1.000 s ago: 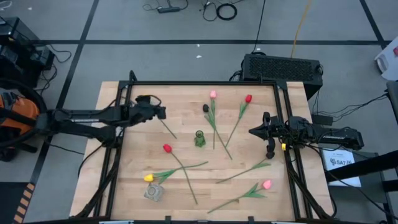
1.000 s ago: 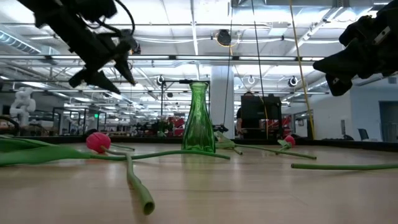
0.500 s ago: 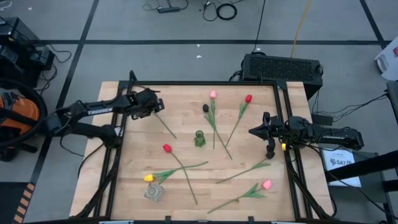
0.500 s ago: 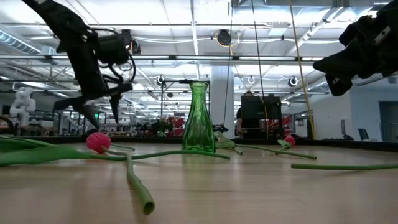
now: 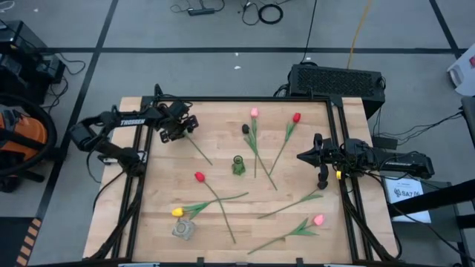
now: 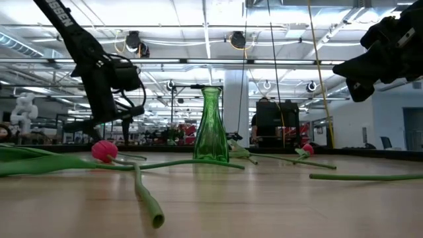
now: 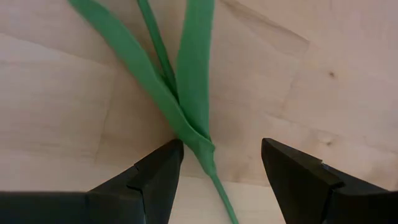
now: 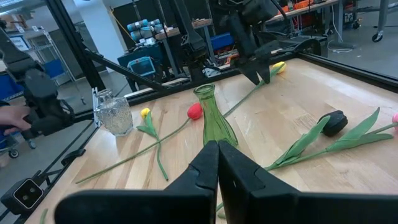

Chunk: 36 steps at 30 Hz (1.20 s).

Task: Sort flowers into vase by color
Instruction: Put the top yellow tulip into the green vase

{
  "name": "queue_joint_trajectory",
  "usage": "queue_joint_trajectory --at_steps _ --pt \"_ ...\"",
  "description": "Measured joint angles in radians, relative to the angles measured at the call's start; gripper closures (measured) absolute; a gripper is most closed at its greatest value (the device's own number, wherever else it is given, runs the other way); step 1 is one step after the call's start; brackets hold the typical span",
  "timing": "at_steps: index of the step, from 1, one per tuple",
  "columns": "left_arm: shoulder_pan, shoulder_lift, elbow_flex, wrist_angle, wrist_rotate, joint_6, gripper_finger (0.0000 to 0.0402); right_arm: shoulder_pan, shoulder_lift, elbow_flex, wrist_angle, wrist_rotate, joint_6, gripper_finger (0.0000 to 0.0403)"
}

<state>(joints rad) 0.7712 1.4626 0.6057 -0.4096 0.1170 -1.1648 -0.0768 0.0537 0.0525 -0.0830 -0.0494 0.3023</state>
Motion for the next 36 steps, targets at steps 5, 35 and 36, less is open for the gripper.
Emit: queue_joint_trajectory --at_steps 5,35,36 --pt "0.002 0.023 0.004 -0.008 0.000 0.023 0.0167 0.000 0.000 0.000 0.000 0.001 0.000 0.0399" --pt "-0.007 -0.225 -0.007 0.228 -0.008 0.116 0.0387 0.000 0.000 0.000 0.000 0.000 0.000 0.0399" --pt "-0.014 -0.257 -0.006 0.274 -0.005 0.136 0.0387 0.000 0.000 0.000 0.000 0.000 0.000 0.0399"
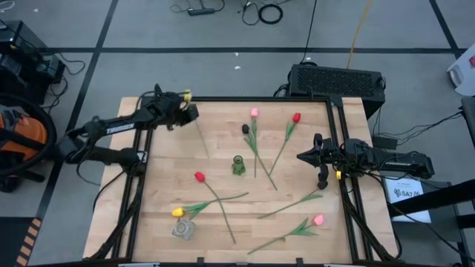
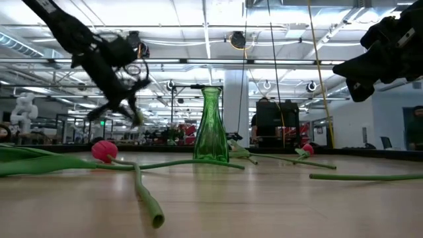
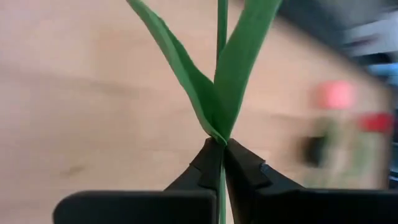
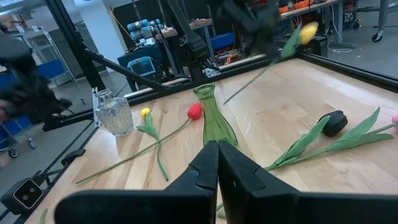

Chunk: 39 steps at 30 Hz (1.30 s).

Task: Sort flowers into vase by color
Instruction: Put the top yellow tulip into the green vase

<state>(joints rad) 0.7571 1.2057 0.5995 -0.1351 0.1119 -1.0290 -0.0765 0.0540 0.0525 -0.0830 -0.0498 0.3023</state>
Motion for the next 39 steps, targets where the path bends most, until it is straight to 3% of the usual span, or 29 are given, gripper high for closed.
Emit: queue_joint_trajectory --at_steps 5,12,20,26,39 --pt "-0.044 -0.150 0.001 0.161 0.009 0.112 0.0387 0.000 0.000 0.000 0.000 0.000 0.000 0.0399" --pt "-0.152 -0.287 0.003 0.412 0.040 0.443 0.0387 0.000 0.000 0.000 0.000 0.000 0.000 0.0399" --pt "-0.281 -0.315 0.005 0.628 0.073 0.647 0.0387 0.000 0.000 0.000 0.000 0.000 0.000 0.0399" --pt "-0.342 -0.315 0.005 0.690 0.105 0.784 0.0387 0.000 0.000 0.000 0.000 0.000 0.000 0.0399" --pt "-0.395 -0.316 0.006 0.732 0.124 0.807 0.0387 0.000 0.000 0.000 0.000 0.000 0.000 0.0399"
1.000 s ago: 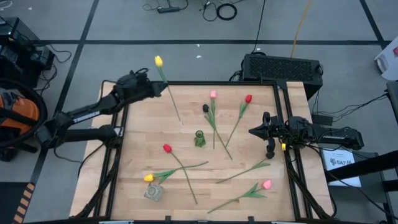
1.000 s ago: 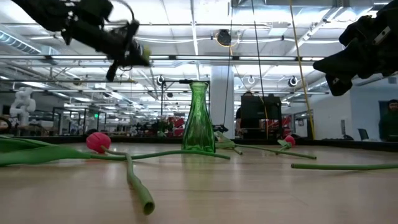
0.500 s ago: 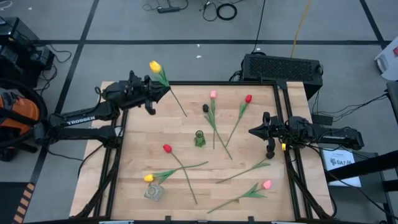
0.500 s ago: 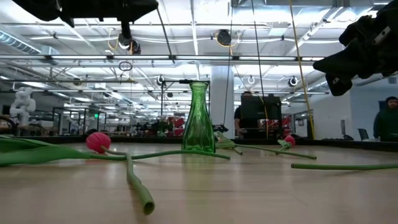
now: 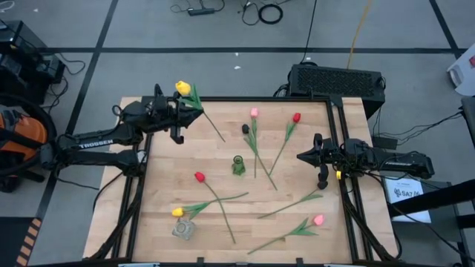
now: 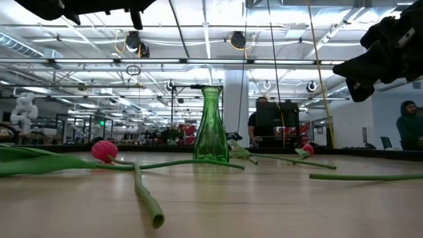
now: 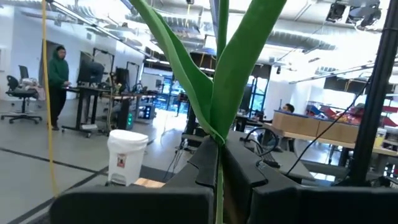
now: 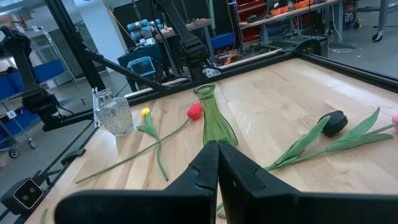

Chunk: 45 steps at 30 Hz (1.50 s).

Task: Sort flowers into vase by color
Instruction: Put the top yellow tulip into the green vase

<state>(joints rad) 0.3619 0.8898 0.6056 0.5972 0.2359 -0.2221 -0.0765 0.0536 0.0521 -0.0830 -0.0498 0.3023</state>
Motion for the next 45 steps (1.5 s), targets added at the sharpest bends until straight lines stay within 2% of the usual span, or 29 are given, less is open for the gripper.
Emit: queue_joint_trajectory --at_steps 20,27,35,45 --pt "-0.017 0.011 0.000 0.000 -0.001 0.048 0.0387 0.000 0.000 0.000 0.000 0.000 0.000 0.0399" --pt "-0.091 0.078 0.000 0.004 -0.001 0.075 0.0387 0.000 0.000 0.000 0.000 0.000 0.000 0.0399" --pt "-0.168 0.165 0.000 0.149 -0.005 0.080 0.0387 0.000 0.000 0.000 0.000 0.000 0.000 0.0399" --pt "-0.199 0.288 0.000 0.164 -0.010 0.081 0.0387 0.000 0.000 0.000 0.000 0.000 0.000 0.0399"
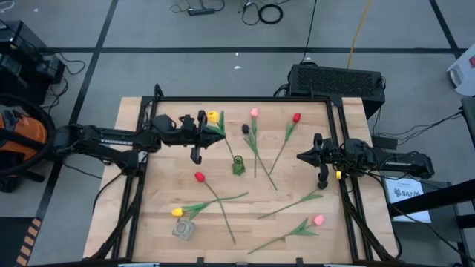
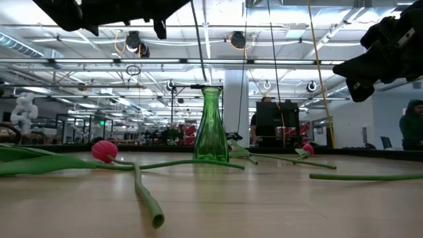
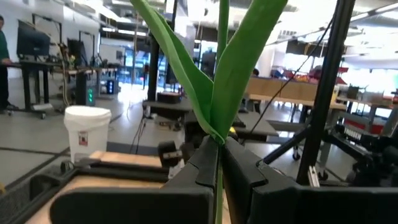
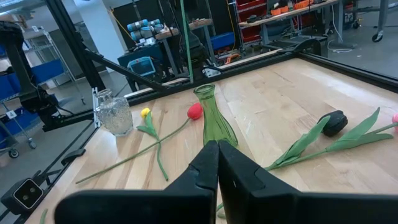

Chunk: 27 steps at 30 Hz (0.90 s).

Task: Sort flowers into vase by color
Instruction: Put the top yellow tulip into the green vase

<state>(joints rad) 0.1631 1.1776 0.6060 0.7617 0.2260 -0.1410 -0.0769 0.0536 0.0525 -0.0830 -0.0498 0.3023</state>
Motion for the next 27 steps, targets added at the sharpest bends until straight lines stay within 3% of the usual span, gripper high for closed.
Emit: queue_joint_trajectory --at_steps 27 --pt "-0.030 0.228 0.000 0.038 -0.011 0.043 0.0372 0.000 0.000 0.000 0.000 0.000 0.000 0.0399"
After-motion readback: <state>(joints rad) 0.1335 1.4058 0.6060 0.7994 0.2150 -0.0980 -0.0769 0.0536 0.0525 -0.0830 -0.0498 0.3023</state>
